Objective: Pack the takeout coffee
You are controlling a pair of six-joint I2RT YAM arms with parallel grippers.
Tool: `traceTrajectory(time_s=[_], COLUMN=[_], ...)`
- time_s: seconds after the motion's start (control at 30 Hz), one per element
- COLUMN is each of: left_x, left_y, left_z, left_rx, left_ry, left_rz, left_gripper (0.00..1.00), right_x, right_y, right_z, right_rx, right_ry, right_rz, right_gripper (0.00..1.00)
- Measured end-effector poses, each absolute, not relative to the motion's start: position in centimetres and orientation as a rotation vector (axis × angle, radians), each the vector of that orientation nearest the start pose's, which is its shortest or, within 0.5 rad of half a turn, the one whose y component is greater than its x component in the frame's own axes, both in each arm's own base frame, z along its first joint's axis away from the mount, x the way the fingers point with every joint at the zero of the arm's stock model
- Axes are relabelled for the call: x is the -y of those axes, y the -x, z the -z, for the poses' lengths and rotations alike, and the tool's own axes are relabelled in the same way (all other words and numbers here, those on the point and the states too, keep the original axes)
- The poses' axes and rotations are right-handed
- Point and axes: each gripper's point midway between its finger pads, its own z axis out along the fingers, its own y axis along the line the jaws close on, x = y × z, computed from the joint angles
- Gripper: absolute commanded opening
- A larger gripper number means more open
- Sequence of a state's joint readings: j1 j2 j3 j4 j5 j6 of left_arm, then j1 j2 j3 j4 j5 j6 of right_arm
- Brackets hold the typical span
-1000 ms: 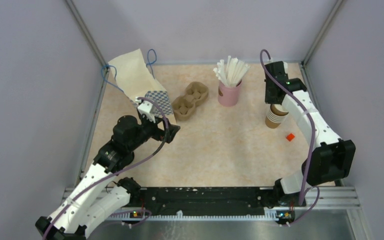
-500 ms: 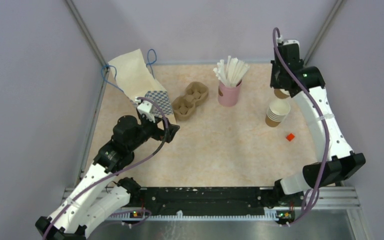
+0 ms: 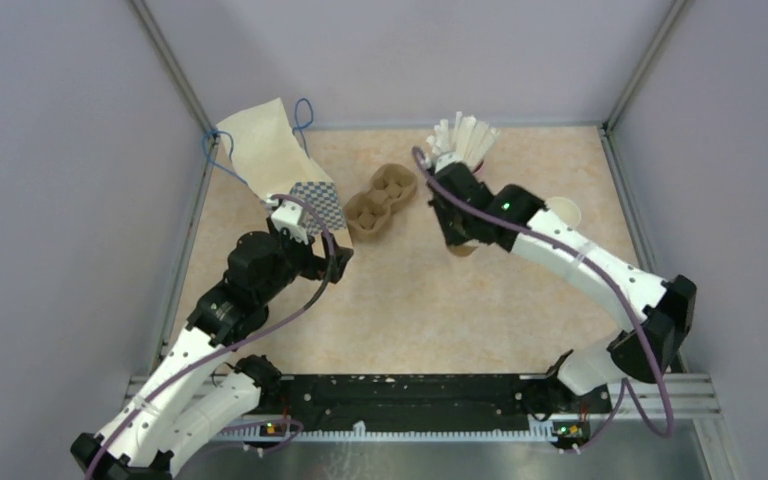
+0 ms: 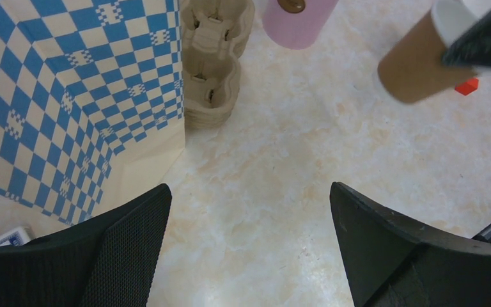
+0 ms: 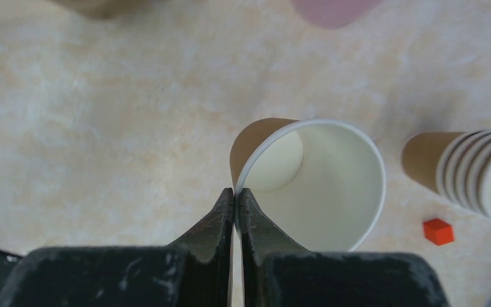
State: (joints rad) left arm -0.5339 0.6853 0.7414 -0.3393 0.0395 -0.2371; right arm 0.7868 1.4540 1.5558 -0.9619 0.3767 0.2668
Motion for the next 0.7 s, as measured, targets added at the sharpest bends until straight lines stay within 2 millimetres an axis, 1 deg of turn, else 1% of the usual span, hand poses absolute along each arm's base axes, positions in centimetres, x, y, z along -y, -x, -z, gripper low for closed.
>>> traceTrajectory(time_s=[0.03, 0.17, 0.23, 0.33, 0.43, 0.53, 0.7], left_x=[15.7, 15.0, 14.7, 14.1, 13.7, 13.4, 13.2], left_y=[-23.7, -23.9, -24.0, -24.3, -24.4, -24.6, -24.8], left_z=[-24.4, -24.0, -23.9, -23.8, -24.0, -23.9, -23.5], left_rx=[-1.876, -1.892, -1.897, -1.898, -1.892, -1.894, -1.909], left_ry=[-0.300, -0.273, -0.260, -0.235, -0.219, -0.207, -0.196], left_rz=[0.556, 0.513, 0.494, 0.461, 0.441, 0.424, 0.401], left_gripper=[0.99, 0.99, 0.99, 0.99, 0.99, 0.99, 0.99], right_x=[-22.3, -25.1, -26.4, -27.3, -27.5, -27.9, -28.2], right_y=[-27.5, -23.6, -22.4, -20.9, -20.2, -20.4, -20.8], right_z=[-22.9, -16.9, -14.6, -11.6, -10.1, -9.7, -9.8], right_rx=[-2.346, -2.439, -2.462, -2.498, -2.517, -2.507, -2.492], right_ry=[0.492, 0.642, 0.689, 0.730, 0.736, 0.713, 0.673], right_rz=[-0.061, -0.073, -0.084, -0.083, -0.078, -0.086, -0.098], right_gripper=[0.00, 0.00, 0.00, 0.00, 0.00, 0.01, 0.15])
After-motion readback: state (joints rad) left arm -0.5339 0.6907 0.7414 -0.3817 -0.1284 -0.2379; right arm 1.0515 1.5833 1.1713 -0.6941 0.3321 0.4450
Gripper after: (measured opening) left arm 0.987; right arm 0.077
